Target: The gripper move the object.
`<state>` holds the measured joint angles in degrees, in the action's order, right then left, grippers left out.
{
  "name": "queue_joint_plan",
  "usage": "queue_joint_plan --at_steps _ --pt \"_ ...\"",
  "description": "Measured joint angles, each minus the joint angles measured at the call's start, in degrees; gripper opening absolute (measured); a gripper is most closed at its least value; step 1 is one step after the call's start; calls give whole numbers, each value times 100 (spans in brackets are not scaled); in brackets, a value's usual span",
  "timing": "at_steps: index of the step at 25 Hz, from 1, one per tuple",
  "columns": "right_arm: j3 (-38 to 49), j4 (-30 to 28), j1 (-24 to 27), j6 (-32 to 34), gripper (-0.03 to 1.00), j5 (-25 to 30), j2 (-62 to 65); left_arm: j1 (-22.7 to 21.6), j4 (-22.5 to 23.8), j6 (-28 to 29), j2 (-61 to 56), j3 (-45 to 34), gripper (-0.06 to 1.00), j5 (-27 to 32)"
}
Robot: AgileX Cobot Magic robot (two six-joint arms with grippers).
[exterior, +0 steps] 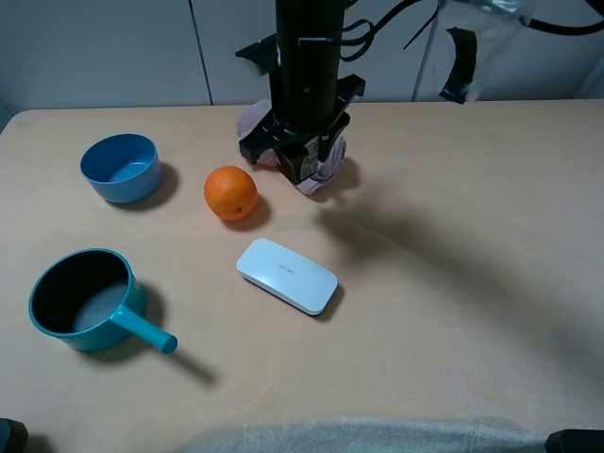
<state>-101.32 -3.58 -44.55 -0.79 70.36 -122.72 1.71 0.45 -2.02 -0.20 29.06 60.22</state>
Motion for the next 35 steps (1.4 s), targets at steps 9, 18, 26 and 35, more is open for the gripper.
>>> queue_joint_plan --at_steps 9,18,26,35 --pt "537 -24 47 33 37 7 0 0 0 0 0 0 99 0" --pt "543 137 47 79 37 -156 -282 0 0 0 0 0 99 0" --pt "543 163 47 79 37 -343 -399 0 0 0 0 0 99 0" --pt "543 163 47 79 37 -438 -399 0 0 0 0 0 99 0"
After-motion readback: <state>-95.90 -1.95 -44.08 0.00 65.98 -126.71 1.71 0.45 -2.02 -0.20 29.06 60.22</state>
